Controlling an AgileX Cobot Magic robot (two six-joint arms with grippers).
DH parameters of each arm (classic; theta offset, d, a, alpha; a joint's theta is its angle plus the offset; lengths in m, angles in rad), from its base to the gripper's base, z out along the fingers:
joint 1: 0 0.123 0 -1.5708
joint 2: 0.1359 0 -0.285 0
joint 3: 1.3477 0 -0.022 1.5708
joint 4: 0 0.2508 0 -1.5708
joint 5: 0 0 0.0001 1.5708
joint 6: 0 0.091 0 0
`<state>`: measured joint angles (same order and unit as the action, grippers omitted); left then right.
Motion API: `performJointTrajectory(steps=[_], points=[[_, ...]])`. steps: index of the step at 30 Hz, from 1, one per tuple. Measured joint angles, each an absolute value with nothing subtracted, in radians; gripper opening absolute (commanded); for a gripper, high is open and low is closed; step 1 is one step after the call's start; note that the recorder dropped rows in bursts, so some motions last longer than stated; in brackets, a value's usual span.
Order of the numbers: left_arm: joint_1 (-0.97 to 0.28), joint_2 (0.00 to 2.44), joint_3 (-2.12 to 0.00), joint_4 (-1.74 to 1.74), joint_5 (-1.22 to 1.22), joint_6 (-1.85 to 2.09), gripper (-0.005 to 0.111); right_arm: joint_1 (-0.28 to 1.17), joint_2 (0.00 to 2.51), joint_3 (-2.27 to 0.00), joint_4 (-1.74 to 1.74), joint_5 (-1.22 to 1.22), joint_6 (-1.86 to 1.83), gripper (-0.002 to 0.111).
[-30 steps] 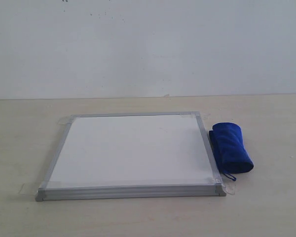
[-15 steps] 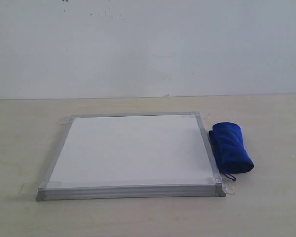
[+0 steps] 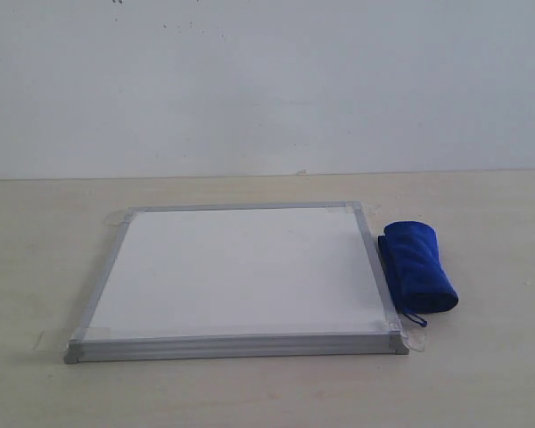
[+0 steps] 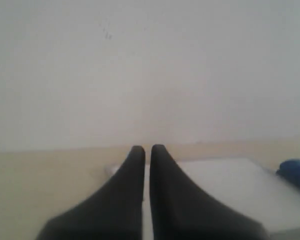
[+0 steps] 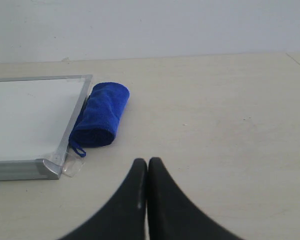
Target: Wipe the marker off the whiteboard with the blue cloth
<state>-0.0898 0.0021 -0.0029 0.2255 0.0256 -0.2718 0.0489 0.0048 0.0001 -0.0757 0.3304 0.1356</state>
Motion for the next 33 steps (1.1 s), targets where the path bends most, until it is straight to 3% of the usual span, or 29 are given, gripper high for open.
performJointTrajectory(steps=[13,33], points=[[-0.09,0.002,-0.003,0.126,0.315,-0.1,0.004,0.049,0.005,0.0,-0.076,0.33,0.136,0.0],[-0.067,0.002,-0.003,0.126,0.336,-0.1,0.004,0.049,0.005,0.0,-0.076,0.33,0.136,0.0]])
